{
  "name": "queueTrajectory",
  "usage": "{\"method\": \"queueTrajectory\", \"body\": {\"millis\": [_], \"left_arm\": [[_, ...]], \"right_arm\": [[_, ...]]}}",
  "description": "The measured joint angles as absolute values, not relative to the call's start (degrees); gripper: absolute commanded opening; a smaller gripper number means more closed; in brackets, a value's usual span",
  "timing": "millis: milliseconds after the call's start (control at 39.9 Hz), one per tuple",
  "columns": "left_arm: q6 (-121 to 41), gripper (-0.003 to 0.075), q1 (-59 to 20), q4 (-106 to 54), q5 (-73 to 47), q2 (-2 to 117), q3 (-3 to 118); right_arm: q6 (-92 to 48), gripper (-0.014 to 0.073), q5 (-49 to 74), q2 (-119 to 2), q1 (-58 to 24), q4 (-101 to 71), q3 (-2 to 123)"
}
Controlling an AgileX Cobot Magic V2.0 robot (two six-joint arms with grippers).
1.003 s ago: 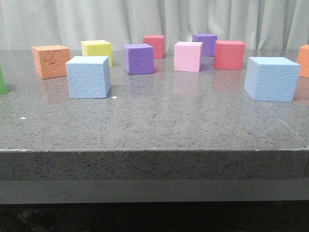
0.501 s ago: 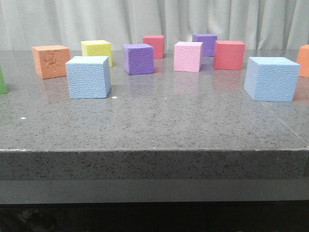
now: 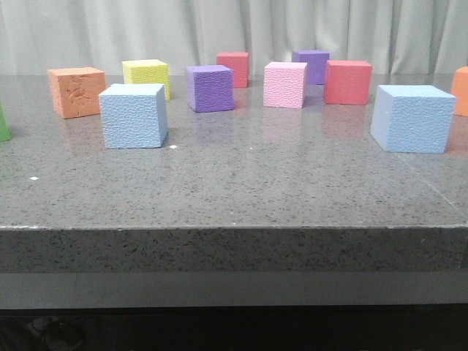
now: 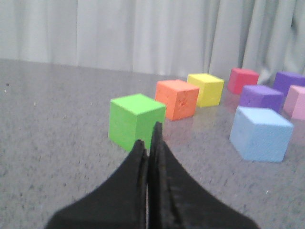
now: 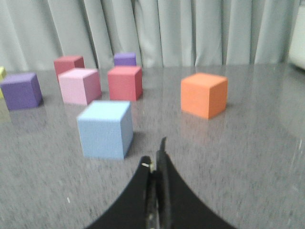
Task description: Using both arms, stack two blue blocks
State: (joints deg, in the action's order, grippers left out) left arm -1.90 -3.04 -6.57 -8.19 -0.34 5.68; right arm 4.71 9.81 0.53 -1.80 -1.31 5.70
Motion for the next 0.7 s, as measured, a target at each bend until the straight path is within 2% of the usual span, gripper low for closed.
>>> {"method": "queueTrajectory", "body": {"millis": [150, 401, 702], "left_arm": [[-1.9, -0.0018, -3.0, -6.2, -15.5, 1.7, 20.3], [-1.9, -0.0018, -3.0, -6.1, -29.4, 14.7, 37.9], [-1.9, -0.0018, -3.0, -6.0, -33.0, 22.6, 38.6]], "right_arm": [[4.7, -0.0069, 18.3, -1.4, -1.8, -1.3, 18.6], [4.7, -0.0069, 30.2, -16.4, -1.8, -0.7, 33.8], [4.7, -0.0069, 34.5, -28.3, -1.8, -0.6, 35.8]]}}
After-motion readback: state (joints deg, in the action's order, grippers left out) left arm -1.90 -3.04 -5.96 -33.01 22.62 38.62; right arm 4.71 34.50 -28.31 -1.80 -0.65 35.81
